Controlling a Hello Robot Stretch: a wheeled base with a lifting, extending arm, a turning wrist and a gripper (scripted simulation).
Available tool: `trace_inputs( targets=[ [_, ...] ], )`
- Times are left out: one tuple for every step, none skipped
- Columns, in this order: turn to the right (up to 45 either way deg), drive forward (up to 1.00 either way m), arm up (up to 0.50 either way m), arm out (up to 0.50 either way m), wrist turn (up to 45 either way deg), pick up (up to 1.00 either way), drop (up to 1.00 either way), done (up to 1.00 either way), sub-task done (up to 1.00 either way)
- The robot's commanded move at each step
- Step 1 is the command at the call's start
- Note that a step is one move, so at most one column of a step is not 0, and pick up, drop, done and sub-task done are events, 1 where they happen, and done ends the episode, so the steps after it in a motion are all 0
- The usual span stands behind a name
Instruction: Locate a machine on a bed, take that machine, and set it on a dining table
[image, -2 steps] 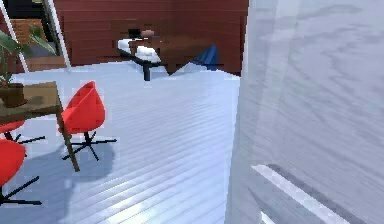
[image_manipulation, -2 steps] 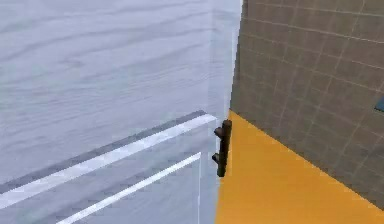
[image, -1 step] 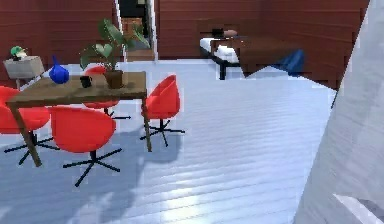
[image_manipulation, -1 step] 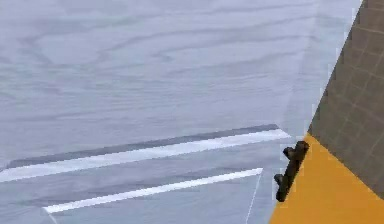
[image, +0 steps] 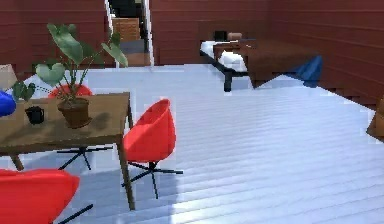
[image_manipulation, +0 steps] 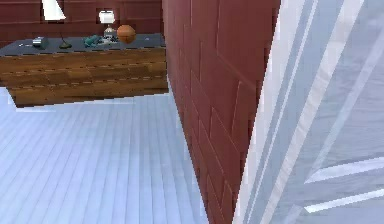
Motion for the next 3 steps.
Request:
trace_inputs(
  targets=[
    [9.0, 0.00, 0.00, 0.00, 0.0, 0.00, 0.00, 0.00, 0.00],
    [0.0, 1.00, 0.00, 0.00, 0.0, 0.00, 0.00, 0.00, 0.00],
    [6.0, 0.00, 0.00, 0.00, 0.0, 0.00, 0.00, 0.00, 0.00]
  ],
)
